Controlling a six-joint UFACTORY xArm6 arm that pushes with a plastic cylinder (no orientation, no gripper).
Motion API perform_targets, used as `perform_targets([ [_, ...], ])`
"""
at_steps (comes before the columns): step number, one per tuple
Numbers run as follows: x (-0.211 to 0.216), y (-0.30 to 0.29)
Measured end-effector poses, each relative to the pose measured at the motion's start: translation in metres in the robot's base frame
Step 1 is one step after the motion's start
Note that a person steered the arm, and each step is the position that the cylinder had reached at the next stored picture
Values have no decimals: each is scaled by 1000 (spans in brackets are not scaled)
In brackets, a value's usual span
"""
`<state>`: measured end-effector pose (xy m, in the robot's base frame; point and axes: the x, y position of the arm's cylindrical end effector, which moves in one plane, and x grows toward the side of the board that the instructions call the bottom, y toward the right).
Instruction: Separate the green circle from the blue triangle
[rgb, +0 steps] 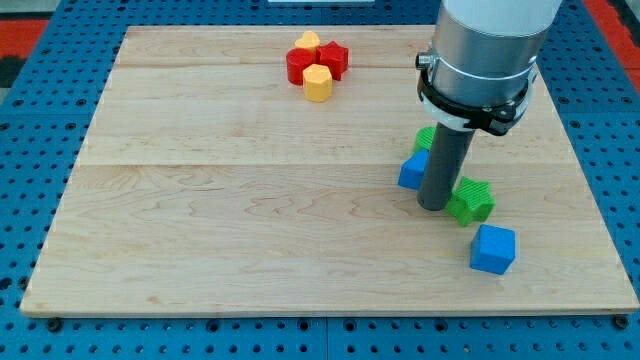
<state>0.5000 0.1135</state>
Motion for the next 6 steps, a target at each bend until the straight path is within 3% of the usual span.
perform_targets([
  [1, 0, 27],
  [2, 1, 15],
  [3, 3, -68],
  [4, -28, -71],
  [6, -60, 10],
])
